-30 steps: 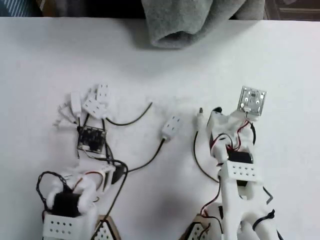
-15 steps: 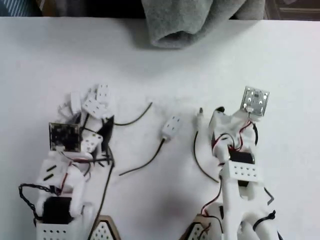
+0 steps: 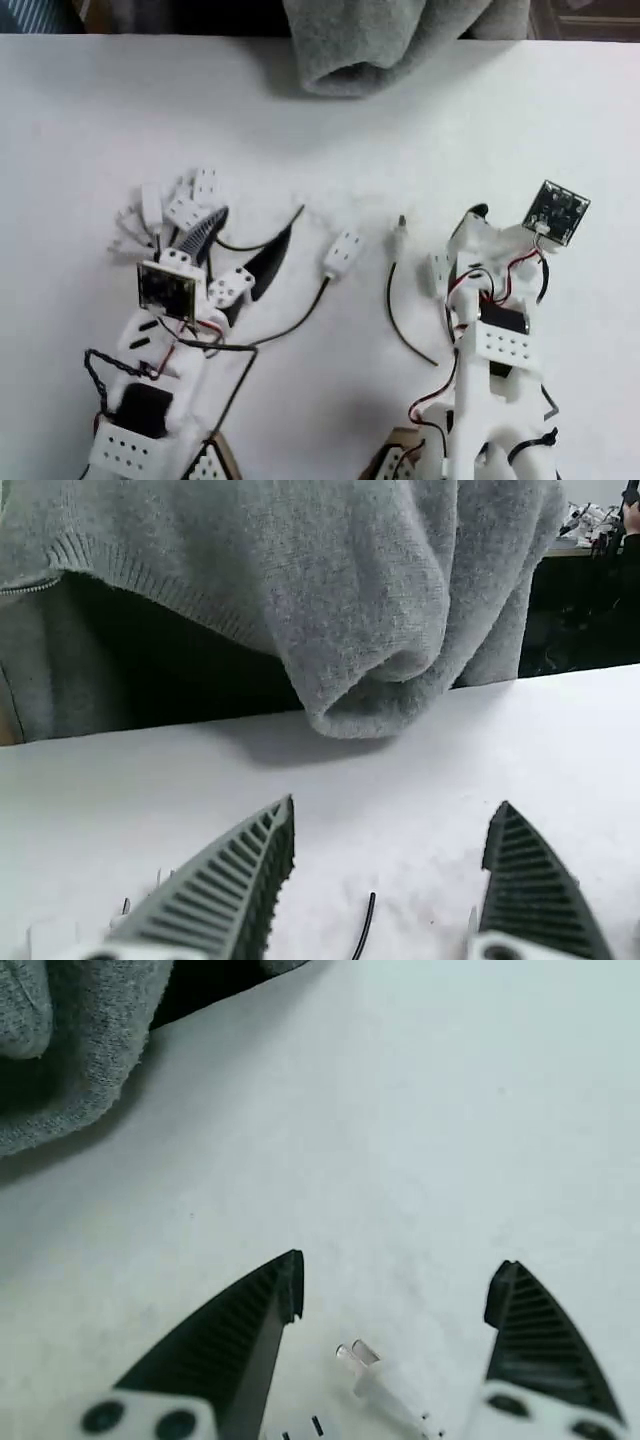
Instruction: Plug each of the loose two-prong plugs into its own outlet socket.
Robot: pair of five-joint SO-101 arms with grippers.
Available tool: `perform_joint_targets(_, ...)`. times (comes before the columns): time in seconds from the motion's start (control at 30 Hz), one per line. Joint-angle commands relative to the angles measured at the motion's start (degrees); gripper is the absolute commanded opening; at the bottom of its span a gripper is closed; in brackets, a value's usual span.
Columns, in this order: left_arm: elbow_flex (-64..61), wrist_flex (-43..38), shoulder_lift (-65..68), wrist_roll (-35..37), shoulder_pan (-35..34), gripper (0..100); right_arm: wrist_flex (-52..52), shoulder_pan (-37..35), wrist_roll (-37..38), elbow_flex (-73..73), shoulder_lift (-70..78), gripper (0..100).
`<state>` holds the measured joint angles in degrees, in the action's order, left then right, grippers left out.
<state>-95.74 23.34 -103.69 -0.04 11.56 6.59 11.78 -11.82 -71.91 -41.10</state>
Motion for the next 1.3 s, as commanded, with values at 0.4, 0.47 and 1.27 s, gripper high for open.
perform_joint_targets(0.4,19.78,-5.10,20.44,0.79,0.92,30,-7.96,-0.22,-0.44,2.90,9.45,29.1)
perform_joint_targets(0.47,24.88,-5.45,29.85,1.23,1.27,30,-8.13,-0.31,-0.44,2.90,9.45,29.1)
perform_joint_targets(1.27,70.86,-0.09,108.70,24.09,22.11,30,-13.67,4.97,-0.79,2.64,10.15,29.0)
